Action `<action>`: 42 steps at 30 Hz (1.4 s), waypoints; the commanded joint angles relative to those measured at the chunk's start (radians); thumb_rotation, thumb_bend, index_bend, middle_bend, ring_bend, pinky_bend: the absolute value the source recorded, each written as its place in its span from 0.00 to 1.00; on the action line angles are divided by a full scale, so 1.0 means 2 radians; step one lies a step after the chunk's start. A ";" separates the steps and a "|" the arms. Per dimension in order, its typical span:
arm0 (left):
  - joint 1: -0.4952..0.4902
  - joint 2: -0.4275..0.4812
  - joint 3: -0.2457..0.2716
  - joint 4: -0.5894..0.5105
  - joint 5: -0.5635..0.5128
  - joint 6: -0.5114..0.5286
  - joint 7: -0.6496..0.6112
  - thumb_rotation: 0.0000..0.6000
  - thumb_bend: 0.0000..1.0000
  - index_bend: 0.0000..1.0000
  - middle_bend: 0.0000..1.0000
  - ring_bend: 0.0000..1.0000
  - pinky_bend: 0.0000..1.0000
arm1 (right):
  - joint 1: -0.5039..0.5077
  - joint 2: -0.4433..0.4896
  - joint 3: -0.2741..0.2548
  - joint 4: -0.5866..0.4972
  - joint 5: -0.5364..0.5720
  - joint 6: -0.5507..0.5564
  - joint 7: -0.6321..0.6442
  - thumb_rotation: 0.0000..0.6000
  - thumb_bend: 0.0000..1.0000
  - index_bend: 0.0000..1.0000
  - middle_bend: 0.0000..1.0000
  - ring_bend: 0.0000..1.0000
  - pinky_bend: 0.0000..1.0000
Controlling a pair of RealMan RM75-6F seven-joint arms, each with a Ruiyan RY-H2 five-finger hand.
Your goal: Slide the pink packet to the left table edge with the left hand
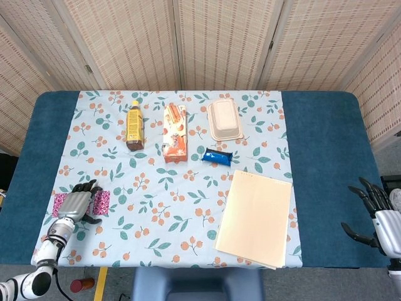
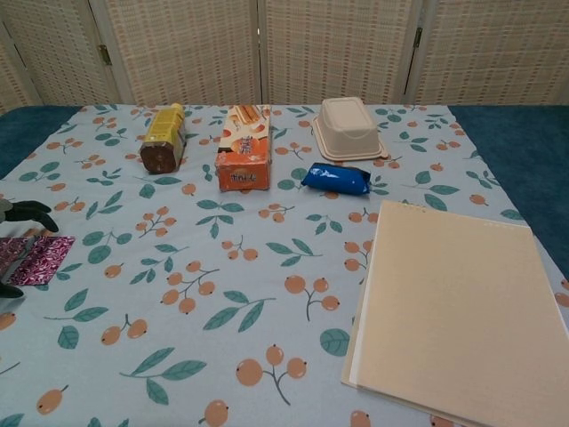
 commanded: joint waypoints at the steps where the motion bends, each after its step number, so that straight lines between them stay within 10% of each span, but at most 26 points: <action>1: 0.000 -0.002 0.002 0.000 -0.005 0.001 0.002 1.00 0.18 0.19 0.00 0.00 0.00 | 0.000 0.000 0.000 0.001 0.000 0.000 0.001 1.00 0.28 0.15 0.05 0.00 0.00; 42: 0.005 0.017 0.007 -0.010 0.015 0.049 -0.019 1.00 0.20 0.31 0.00 0.00 0.00 | -0.003 -0.001 0.002 0.006 0.003 0.001 0.005 1.00 0.28 0.15 0.05 0.00 0.00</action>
